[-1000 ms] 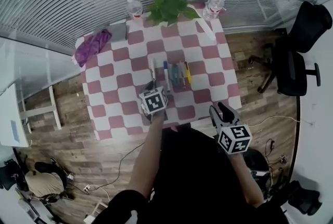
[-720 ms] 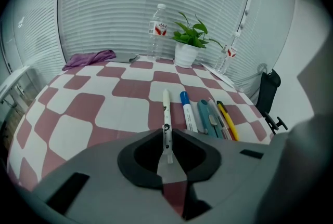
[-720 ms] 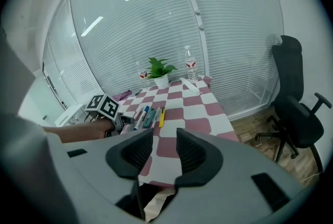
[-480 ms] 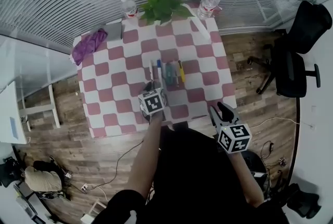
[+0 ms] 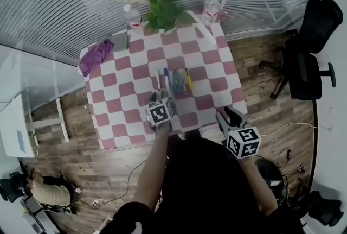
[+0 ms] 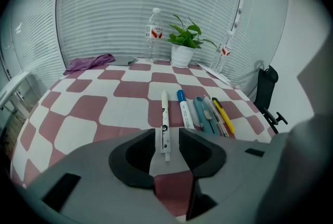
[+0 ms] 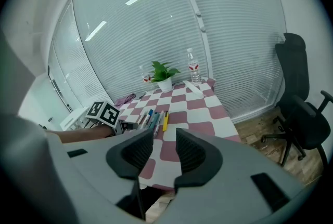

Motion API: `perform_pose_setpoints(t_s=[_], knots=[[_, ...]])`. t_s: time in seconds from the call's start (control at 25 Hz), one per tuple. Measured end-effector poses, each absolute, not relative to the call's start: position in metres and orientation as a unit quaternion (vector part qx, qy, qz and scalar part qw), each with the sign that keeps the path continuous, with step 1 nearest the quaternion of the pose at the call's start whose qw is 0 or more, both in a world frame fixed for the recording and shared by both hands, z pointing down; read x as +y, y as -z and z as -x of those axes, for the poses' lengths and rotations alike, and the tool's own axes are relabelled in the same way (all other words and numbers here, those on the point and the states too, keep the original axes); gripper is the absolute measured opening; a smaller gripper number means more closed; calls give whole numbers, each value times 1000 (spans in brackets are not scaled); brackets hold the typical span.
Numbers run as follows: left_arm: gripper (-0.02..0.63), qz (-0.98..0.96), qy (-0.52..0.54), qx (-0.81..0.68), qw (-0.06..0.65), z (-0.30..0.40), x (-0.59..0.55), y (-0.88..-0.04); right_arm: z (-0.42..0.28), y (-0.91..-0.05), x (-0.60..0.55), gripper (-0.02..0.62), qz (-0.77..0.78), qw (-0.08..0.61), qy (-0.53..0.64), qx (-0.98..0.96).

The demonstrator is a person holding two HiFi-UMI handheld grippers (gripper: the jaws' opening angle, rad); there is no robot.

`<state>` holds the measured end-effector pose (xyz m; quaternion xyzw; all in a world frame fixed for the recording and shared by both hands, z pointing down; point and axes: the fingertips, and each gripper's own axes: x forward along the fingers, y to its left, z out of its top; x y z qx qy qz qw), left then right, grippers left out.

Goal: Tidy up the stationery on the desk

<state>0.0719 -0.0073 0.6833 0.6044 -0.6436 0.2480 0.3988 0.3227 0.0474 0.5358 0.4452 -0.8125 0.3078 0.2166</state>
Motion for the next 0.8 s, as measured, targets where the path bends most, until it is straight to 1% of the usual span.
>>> perform_pose_setpoints(t_s=[0.24,0.32,0.4,0.48,0.64,0.8], knots=[[152,-627,-224,-641,382,-70,4,-646,-316,-530,41,149,-442,193,-311,-819],[125,-646,-217,-629,375,-77,12,-629,-311,-528,42,142,-437,180,-324,-820],[83,-659,-222,-623,360,-83,23,-614,-303,-525,43,127,-425,173,-327,-826],[67,-670,-224,-618,345,-88,32,-597,-296,-521,40,125,-413,169,-319,-836],[46,-709,-199,-591,329,-107,47,-561,-285,-506,29,65,-399,157,-302,-851],[43,-767,-153,-552,290,-130,49,-507,-280,-481,19,33,-387,155,-289,-862]])
